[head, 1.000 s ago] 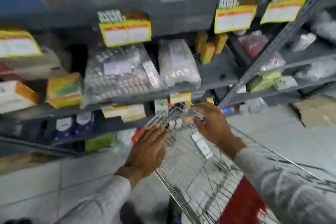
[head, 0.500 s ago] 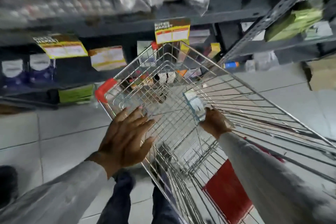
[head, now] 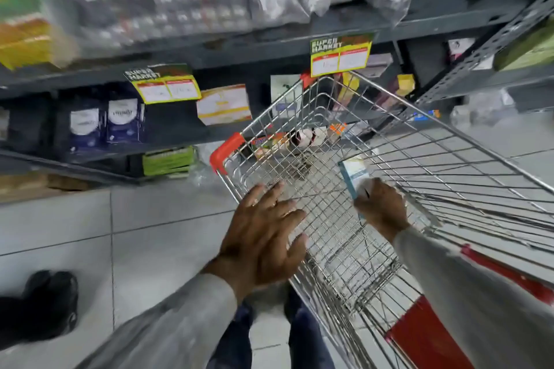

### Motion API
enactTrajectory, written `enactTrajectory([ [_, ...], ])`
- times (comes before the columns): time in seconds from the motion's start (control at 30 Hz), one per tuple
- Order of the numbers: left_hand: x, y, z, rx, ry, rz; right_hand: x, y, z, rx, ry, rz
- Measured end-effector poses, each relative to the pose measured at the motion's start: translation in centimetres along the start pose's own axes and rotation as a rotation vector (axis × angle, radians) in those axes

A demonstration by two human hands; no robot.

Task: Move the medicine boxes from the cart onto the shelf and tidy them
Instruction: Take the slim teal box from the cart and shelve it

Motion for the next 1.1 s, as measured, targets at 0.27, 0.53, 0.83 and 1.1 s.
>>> enactTrajectory([
  [0.27,5.9,0.8,0.8,0.026,0.271,0.012,11.9,11.8,-8.2,0.166,-0.039,0.254],
  [0.53,27.2,-0.1,-1.6,-0.016,0.314,0.744,27.7,22.5,-20.0,0.531,-0.183,0.589],
  [0.83,46.2,0.2,-9.4,0.112,-0.024,0.991,40.9,26.8,-34.9,0.774,-0.538,0.784],
  [1.1,46.2,-1.1,-13.6,0.189,-0.206,0.840,48.6,21.0,-43.1,0.667,-0.775,0.803],
])
Point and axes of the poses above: each hand's wrist, its own y-axis away from the middle knuckle, its own x-axis out of the back of the hand, z = x × y, the point moved 1 cm from there along -y, towards the middle knuckle, and after that the axes turned 7 degrees about -y, right-handed, at the moved point
